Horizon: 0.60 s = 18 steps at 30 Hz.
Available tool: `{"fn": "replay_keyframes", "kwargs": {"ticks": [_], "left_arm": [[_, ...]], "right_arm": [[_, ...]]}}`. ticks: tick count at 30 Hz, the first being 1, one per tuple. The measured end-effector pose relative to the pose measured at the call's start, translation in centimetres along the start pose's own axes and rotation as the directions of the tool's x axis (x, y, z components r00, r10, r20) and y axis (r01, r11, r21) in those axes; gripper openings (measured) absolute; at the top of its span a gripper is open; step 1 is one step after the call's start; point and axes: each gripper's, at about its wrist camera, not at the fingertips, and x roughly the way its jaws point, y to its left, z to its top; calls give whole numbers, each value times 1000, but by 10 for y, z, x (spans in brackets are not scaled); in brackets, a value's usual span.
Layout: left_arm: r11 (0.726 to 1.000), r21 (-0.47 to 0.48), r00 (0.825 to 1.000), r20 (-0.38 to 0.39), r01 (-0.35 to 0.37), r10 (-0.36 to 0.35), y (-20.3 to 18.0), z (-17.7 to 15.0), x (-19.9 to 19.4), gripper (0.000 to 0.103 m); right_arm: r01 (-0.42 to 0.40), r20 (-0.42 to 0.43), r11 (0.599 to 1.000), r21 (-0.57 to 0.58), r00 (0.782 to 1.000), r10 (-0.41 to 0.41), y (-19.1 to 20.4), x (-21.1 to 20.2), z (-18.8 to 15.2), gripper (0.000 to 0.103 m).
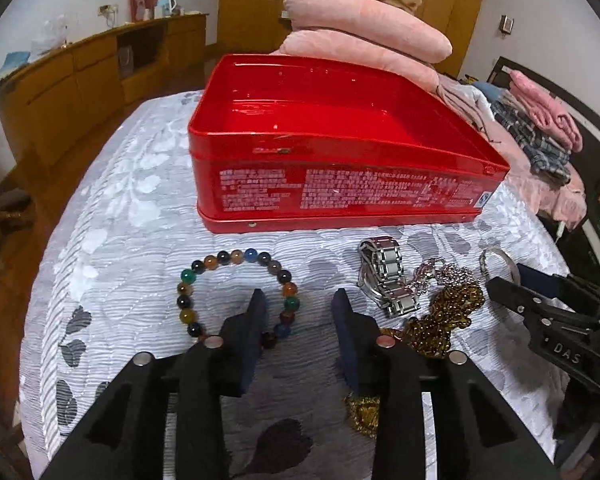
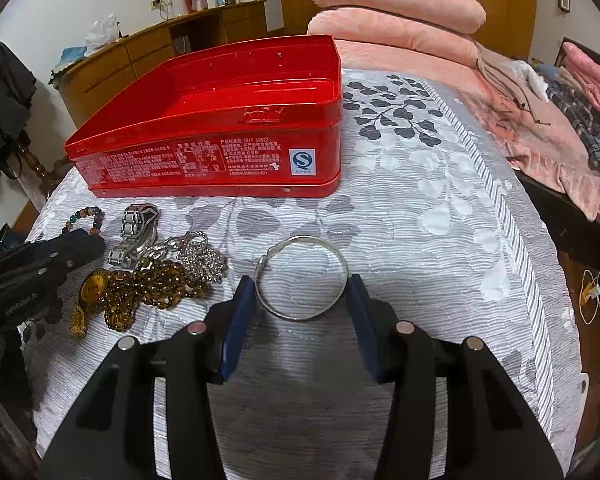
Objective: Organize jewelry
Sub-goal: 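Grasp the second silver bangle with the right tool while the left grasps the multicolour bead bracelet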
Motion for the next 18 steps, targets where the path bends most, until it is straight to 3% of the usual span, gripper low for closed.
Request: {"fn": "replay_keyframes", "kwargs": {"ticks": [2, 5, 7, 18], "left_arm": [[1000, -2, 1000, 2, -4, 4, 0, 0, 0, 33], [1000, -31, 1000, 11, 7, -7, 5, 0, -2, 14], [999, -49, 1000, 19, 19, -18, 9, -1, -4, 8], [996, -78, 990, 142, 34, -23, 13, -1, -40, 8]], "right_arm": [[4, 0, 1000, -3, 1000, -4, 1, 0, 0, 47], [13, 2, 1000, -9, 1000, -13, 2, 0, 0, 46], [13, 7, 1000, -9, 1000, -13, 2, -1, 0, 46], [-7, 65, 1000, -29, 998, 9, 11, -26, 2, 46]]}}
